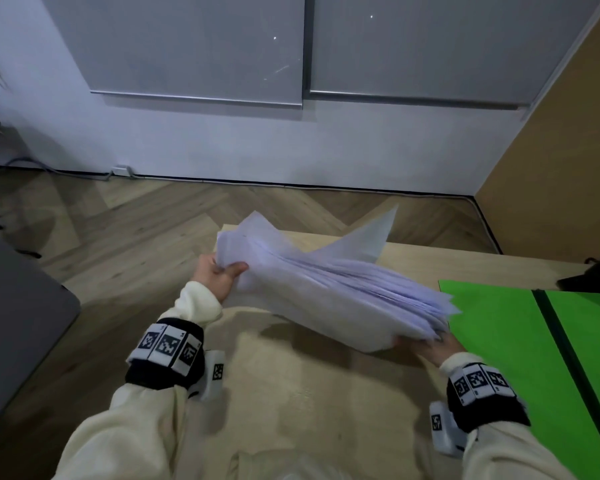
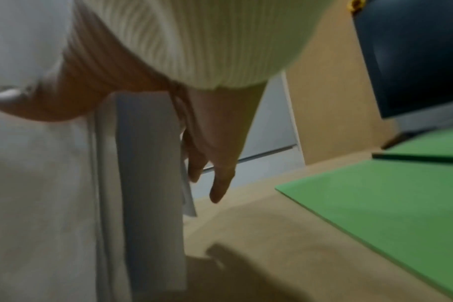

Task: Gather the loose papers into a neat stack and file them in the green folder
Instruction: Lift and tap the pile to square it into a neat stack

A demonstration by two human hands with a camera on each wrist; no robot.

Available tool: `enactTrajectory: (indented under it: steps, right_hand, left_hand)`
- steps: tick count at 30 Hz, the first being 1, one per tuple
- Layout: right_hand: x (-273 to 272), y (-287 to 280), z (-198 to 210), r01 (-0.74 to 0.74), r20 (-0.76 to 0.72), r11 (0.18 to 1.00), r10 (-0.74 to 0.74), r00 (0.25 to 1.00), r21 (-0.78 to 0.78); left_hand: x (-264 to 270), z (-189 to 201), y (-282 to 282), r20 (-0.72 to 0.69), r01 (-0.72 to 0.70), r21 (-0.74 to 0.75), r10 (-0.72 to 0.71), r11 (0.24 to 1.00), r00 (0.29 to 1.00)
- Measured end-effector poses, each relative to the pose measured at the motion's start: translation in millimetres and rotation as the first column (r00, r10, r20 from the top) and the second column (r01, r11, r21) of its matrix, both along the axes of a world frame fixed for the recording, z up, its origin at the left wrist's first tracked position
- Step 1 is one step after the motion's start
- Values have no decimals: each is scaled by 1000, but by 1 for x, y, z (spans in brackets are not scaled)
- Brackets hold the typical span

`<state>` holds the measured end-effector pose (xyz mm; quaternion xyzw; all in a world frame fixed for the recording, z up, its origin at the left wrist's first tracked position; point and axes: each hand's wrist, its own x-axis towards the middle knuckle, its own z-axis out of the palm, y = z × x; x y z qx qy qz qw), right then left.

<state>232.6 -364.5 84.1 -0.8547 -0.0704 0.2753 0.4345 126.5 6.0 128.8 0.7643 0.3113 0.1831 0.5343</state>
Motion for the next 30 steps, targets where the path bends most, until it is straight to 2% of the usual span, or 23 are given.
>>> enactTrajectory:
  steps: [2, 5, 8, 13, 14, 16, 17, 20, 21, 22, 23, 24, 25, 26, 30]
  right_hand:
    - [1, 4, 6, 128, 51, 989, -132, 990, 71]
    - [6, 7, 2, 145, 64, 981, -154, 986, 131]
    - [5, 13, 18, 268, 55, 918, -296, 954, 294]
    - [18, 13, 20, 266, -33, 885, -275, 961, 383]
    - [19, 14, 22, 317, -120, 870, -293, 948, 378]
    - [21, 14, 17, 422, -253, 833, -348, 903, 359]
    - [18, 17, 19, 398, -274, 822, -306, 912, 406]
    - [13, 23, 17, 270, -185, 812, -202, 962, 518]
    - [9, 22, 16, 271, -243, 812, -165, 956, 516]
    - [6, 21, 7, 322, -272, 812, -209, 939, 487]
    - [0, 21, 9, 297, -230, 826, -208, 951, 479]
    - [-1, 23, 6, 270, -160, 881, -225, 961, 388]
    - [-2, 25, 2, 271, -167, 895, -225, 960, 355]
    - [-7, 26, 0, 216, -95, 937, -197, 976, 273]
    - [-2, 22, -7, 289, -109, 934, -272, 956, 209]
  left_hand:
    - [-2, 5, 7, 5, 75, 8, -75, 997, 997]
    - [-7, 4, 18, -30, 154, -20, -155, 988, 988]
    - [-12, 1, 18, -9, 229, -75, -230, 971, 973]
    - [-18, 11, 12, 74, 299, -135, -292, 945, 954]
    - [-19, 16, 15, 109, 325, -132, -312, 936, 944]
    - [-22, 29, 19, 134, 394, -64, -384, 917, 914]
    - [-23, 40, 19, 139, 425, 1, -421, 905, 896]
    - [-23, 75, 18, 129, 486, 165, -507, 858, 852]
    - [-24, 85, 16, 145, 503, 185, -530, 844, 836]
    - [-25, 92, 15, 164, 513, 191, -542, 837, 824]
    - [-23, 97, 14, 179, 522, 184, -550, 833, 816]
    - [-22, 102, 13, 188, 524, 179, -552, 833, 812]
    - [-20, 103, 13, 194, 513, 188, -544, 837, 816]
    - [-18, 103, 13, 200, 495, 192, -527, 848, 826]
    - [-14, 98, 6, 207, 415, 135, -435, 900, 876]
